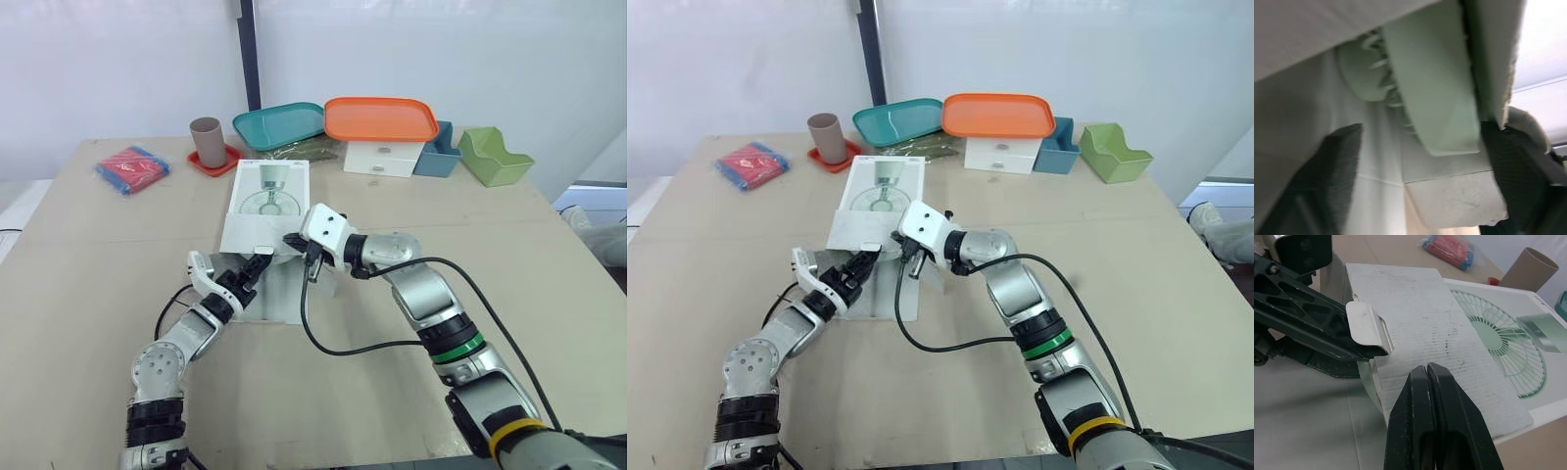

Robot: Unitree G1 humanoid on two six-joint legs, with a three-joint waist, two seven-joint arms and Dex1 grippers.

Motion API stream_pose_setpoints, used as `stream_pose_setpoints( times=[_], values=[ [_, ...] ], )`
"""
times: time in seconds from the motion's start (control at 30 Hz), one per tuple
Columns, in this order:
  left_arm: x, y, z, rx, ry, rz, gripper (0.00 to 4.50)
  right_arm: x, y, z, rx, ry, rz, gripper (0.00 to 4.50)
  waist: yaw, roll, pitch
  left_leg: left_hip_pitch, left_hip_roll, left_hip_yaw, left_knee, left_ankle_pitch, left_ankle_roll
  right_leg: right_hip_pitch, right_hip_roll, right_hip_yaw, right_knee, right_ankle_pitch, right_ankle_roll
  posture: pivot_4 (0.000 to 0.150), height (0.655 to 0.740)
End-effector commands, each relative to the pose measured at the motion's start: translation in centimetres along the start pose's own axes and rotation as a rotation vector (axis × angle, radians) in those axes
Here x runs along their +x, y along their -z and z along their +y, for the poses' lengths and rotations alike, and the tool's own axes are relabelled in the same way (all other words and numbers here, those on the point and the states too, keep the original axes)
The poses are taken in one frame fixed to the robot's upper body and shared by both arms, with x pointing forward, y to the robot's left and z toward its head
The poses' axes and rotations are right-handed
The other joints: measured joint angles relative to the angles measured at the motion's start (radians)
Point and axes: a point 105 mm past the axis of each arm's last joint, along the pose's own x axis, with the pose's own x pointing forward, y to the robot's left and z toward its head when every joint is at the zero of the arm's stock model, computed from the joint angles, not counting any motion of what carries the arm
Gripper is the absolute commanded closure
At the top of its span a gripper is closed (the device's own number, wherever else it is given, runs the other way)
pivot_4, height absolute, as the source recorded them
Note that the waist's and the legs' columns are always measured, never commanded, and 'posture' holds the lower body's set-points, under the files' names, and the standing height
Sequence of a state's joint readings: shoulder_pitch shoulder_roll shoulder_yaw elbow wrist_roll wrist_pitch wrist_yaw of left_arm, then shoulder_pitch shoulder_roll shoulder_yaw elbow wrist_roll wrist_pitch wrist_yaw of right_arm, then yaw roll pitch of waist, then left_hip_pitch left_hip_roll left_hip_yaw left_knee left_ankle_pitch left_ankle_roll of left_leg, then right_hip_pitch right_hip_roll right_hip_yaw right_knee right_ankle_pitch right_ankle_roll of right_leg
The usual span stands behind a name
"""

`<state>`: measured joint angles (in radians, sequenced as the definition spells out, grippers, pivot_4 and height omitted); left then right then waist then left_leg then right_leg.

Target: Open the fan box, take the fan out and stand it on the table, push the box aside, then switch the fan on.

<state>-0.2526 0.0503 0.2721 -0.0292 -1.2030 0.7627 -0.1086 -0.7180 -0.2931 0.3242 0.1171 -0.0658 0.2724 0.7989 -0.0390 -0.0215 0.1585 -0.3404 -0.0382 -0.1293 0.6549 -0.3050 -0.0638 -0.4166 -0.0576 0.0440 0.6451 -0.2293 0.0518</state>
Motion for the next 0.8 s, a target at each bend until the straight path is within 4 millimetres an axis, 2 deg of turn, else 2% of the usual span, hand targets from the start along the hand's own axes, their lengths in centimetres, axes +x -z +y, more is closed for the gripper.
stream_pose_setpoints(
  times=[0.03, 0.1, 0.2, 0.4, 0.8],
  values=[
    [0.3, -0.1, -0.9, 0.007, 0.044, -0.007, 2.25, 0.0, 0.0, 0.3, -0.005, -0.006, 0.003, 4.5, 0.0, 0.0, 0.0, 0.0, 0.0, 0.0, 0.0, 0.0, 0.0, 0.0, 0.0, 0.0, 0.0, 0.0, 0.0, 0.15, 0.74],
    [0.3, -0.1, -1.0, 0.004, 0.046, -0.004, 2.78, 0.0, 0.0, 0.3, -0.004, -0.005, 0.004, 4.5, 0.0, 0.0, 0.0, 0.0, 0.0, 0.0, 0.0, 0.0, 0.0, 0.0, 0.0, 0.0, 0.0, 0.0, 0.0, 0.15, 0.74],
    [0.1, -0.2, -1.1, -0.009, 0.054, -0.002, 3.0, 0.0, 0.0, 0.3, -0.003, -0.005, 0.004, 4.5, 0.0, 0.0, 0.0, 0.0, 0.0, 0.0, 0.0, 0.0, 0.0, 0.0, 0.0, 0.0, 0.0, 0.0, 0.0, 0.15, 0.74],
    [-0.7, -0.1, -1.9, -0.044, 0.094, 0.033, 3.05, 0.1, -0.1, 0.4, -0.003, -0.005, 0.0, 4.5, -0.001, 0.0, 0.0, 0.0, 0.0, 0.0, 0.0, 0.0, 0.0, 0.0, 0.0, 0.0, 0.0, 0.0, 0.0, 0.15, 0.74],
    [-4.9, 0.7, -4.0, -0.068, 0.126, 0.126, 3.05, 0.1, -0.1, 0.8, -0.005, -0.014, -0.004, 4.5, -0.007, 0.0, 0.0, 0.0, 0.0, 0.0, -0.001, 0.0, 0.0, -0.001, 0.0, 0.001, 0.0, 0.0, 0.001, 0.15, 0.74]
  ],
)
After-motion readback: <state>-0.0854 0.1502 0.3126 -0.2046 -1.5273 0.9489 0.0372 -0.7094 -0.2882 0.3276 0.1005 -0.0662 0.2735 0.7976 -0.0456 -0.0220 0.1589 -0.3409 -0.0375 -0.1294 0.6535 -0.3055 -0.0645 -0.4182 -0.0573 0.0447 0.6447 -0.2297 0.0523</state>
